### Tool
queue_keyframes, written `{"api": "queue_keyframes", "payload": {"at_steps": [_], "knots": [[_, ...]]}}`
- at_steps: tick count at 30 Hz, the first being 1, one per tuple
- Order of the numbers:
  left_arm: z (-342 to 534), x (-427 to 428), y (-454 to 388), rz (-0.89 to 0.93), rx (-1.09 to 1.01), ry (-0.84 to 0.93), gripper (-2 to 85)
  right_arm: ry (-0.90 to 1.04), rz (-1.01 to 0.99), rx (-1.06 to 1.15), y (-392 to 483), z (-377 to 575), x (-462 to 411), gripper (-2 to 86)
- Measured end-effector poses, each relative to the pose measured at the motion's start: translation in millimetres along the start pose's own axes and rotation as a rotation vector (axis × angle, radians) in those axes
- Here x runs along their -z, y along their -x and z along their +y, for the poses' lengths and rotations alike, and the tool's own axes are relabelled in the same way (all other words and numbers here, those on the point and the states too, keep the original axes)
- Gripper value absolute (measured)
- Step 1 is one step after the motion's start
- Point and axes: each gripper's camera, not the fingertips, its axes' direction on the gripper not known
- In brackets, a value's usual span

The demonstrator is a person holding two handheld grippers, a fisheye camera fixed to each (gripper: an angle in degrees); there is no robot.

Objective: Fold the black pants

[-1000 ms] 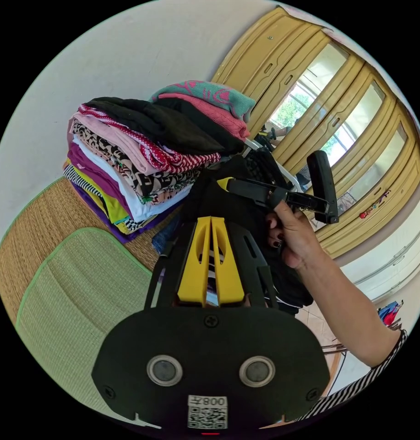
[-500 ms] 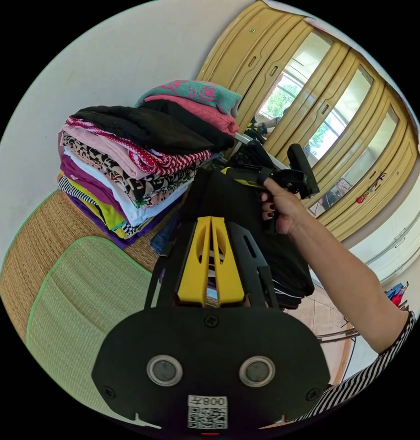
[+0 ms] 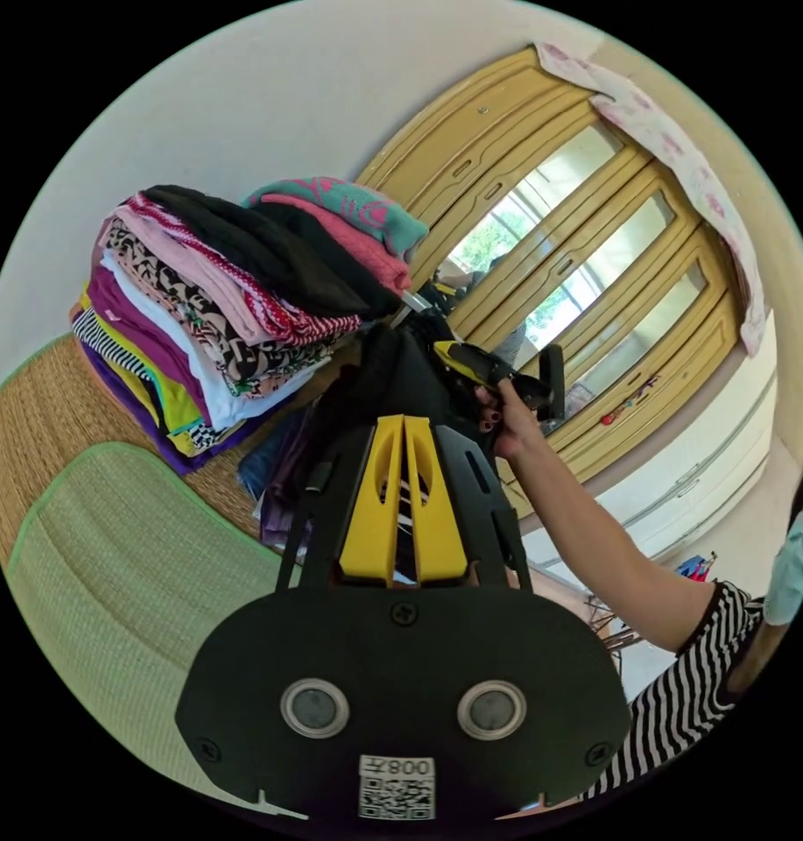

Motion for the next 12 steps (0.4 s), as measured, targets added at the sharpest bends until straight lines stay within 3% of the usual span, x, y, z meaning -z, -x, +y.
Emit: {"api": "queue_keyframes", "payload": {"at_steps": [8,12], "knots": [[88,61,39,0.013,0.082,0.048,0.0,-0.045,0.504,0.113,-32,21,39,11.6],[131,75,52,0.027,0.152,0.112,0.0,0.049,0.647,0.129,-45,31,27,12.9]]}}
